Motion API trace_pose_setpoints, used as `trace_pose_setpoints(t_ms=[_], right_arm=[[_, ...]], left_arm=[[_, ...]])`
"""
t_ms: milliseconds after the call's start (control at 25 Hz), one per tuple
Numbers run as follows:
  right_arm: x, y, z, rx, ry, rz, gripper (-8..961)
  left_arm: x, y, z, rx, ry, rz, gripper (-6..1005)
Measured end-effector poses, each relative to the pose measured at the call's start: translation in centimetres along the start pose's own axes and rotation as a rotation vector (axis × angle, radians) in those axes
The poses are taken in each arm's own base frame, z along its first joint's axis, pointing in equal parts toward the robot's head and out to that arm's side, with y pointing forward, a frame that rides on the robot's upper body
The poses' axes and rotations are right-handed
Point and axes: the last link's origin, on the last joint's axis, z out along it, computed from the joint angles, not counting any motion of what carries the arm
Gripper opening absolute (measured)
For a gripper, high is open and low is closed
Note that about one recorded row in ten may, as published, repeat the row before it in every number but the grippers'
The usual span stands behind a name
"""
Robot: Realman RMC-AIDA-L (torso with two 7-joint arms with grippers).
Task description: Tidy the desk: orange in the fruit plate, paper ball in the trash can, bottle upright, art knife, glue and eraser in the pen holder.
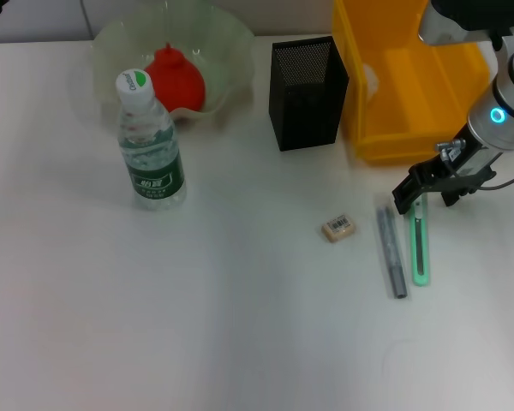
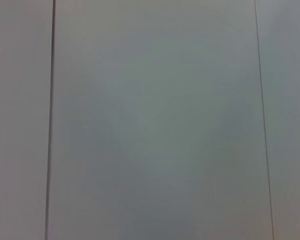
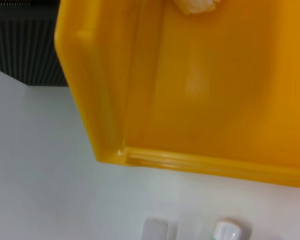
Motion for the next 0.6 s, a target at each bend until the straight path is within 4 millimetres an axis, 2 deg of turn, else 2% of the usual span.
trace_pose_setpoints(t_ms=[200, 600], right_arm=[[0.02, -0.01, 0.00, 0.000, 0.001, 0.001, 743], [-0.07, -0.03, -0.08, 0.001, -0.001, 0.002, 583]], left_arm=[[-0.04, 0.05, -0.01, -0.001, 0.000, -0.001, 756], [-0.19, 0.06, -0.33, 0.003, -0.003, -0.004, 756]])
